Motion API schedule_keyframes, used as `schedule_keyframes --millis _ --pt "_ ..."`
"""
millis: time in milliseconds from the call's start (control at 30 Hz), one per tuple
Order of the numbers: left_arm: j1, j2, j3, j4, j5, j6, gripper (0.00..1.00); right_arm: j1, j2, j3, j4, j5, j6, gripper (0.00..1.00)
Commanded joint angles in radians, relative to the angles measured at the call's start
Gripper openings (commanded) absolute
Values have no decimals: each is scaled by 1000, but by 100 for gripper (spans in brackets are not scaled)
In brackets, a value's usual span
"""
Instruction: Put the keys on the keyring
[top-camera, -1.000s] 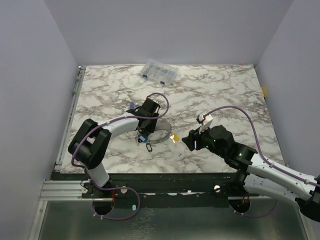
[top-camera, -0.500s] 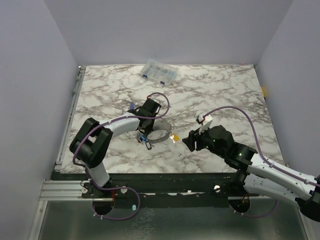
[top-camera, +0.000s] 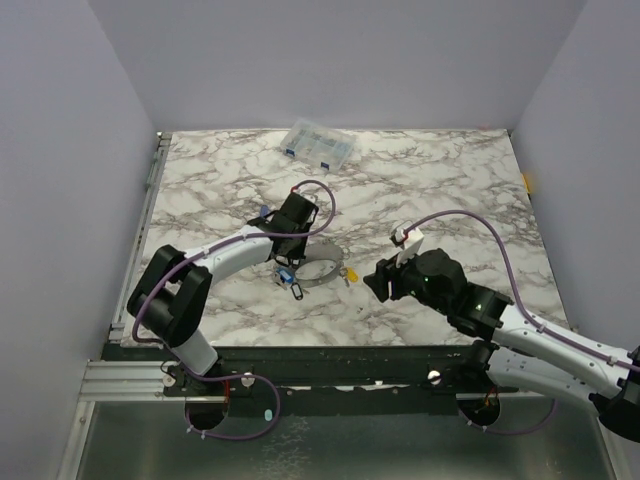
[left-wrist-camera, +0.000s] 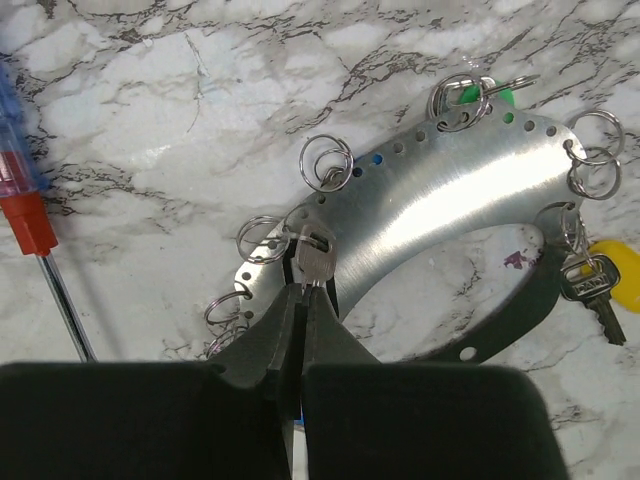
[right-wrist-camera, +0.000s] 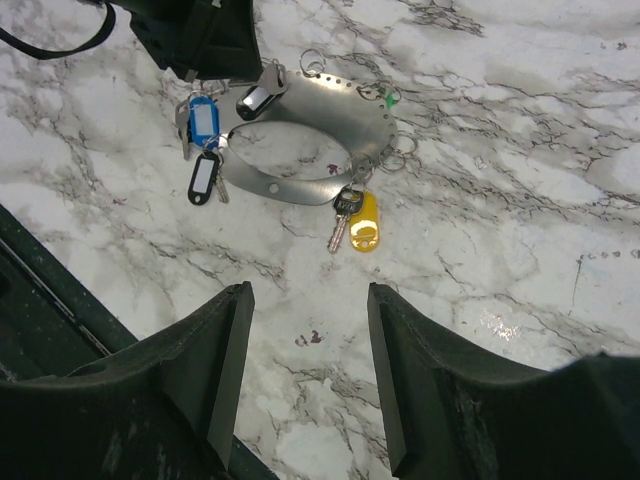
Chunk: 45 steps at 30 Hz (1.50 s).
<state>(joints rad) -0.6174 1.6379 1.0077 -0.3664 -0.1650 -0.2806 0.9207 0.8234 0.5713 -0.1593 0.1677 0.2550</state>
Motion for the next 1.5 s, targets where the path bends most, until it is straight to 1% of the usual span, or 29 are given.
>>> schedule_keyframes --millis 0,167,300,433,467,533,700,900,1033,1167,1467 --pt "-4 -57 4 -29 38 -11 0 -5 14 37 -3 -14 -5 59" --pt "-5 -77 -1 -31 54 -15 0 -5 18 41 -1 -12 -7 59" --pt "-5 -64 -12 -29 43 -19 1 -5 21 42 0 -14 -6 58" --pt "-6 -47 -40 -20 -7 -43 43 -5 22 43 -4 -17 -1 59" --pt "-6 -46 -48 -15 -11 -49 49 -5 22 44 -6 -18 1 59" --pt "-5 -41 -62 -10 -11 -52 54 -6 20 42 -9 -16 2 59" --pt "-19 -13 -84 7 -6 -54 55 -5 22 38 -5 -15 4 58" --pt "-63 43 -70 20 -62 -63 52 -4 38 41 1 -20 3 58" --pt "-90 77 -59 18 -124 -78 50 -5 37 41 -4 -21 0 58" --pt "-120 100 -62 19 -181 -104 44 -5 29 33 -6 -16 -3 59" --pt "-207 130 -16 -13 -368 -138 44 -5 34 36 0 -17 -14 59"
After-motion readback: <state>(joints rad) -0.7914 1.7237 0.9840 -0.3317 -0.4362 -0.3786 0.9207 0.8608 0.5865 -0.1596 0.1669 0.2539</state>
